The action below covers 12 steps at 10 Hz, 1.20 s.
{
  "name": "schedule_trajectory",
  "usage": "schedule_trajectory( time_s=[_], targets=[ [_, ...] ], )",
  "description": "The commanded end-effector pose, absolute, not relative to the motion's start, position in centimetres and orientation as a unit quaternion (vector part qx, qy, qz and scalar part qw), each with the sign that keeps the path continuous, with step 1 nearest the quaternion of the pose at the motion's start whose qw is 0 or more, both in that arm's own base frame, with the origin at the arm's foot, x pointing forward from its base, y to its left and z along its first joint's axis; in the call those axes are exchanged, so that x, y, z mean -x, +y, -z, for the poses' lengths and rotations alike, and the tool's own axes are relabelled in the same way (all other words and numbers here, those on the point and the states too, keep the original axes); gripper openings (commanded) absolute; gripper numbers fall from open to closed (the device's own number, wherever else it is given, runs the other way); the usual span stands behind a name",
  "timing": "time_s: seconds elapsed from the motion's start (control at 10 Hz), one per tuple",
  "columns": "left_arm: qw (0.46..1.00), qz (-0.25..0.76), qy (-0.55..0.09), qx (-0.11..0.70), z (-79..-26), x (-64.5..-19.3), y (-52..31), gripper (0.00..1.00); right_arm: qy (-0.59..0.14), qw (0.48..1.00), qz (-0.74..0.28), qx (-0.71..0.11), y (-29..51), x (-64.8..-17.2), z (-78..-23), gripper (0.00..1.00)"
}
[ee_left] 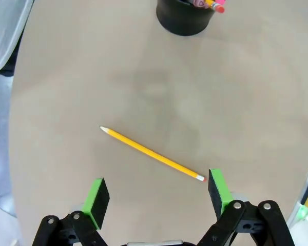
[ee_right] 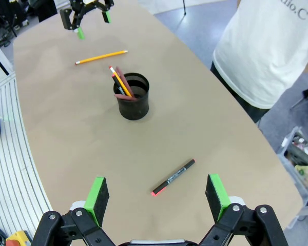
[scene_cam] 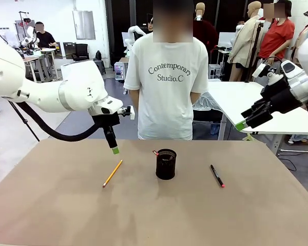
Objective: Place the pens into the pen holder.
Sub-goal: Pick up a writing instrument from the table and place it into the Pen holder.
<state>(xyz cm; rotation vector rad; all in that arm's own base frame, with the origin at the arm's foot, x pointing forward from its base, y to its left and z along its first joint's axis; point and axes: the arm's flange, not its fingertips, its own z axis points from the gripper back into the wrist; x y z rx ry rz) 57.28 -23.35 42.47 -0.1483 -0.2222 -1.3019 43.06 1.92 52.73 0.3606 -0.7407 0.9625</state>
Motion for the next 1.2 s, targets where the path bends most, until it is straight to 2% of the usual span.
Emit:
schedule_trajectory(
  time_s=[0.0,0.4,0.5,0.6,1.0,1.1],
  targets=[
    [0.779,0.614,-0.099,0.079,-43.9,-57.0,-22.5,1.00,-0.356,0.800,-0.449,-0.178,1.9,-43.2,-52.8,1.00],
    [0.785,0.607,-0.098,0.072,-43.8,-57.0,-22.8,1.00,-0.356,0.800,-0.449,-0.178,1.9,-43.2,-52.8,1.00],
    [0.834,0.550,-0.035,0.002,-42.8,-57.2,-23.9,1.00,-0.356,0.800,-0.449,-0.178,1.9,-43.2,-52.8,1.00],
    [0.857,0.515,-0.007,-0.027,-42.2,-57.2,-24.3,1.00,-0.356,0.800,-0.449,-0.178,1.9,-43.2,-52.8,1.00],
    [0.900,0.422,0.053,-0.095,-38.9,-57.1,-25.6,1.00,-0.356,0.800,-0.449,-0.178,1.9,-43.2,-52.8,1.00],
    [0.904,0.416,0.063,-0.077,-38.0,-57.3,-25.6,1.00,-0.356,0.800,-0.449,-0.178,1.9,-43.2,-52.8,1.00]
  ],
)
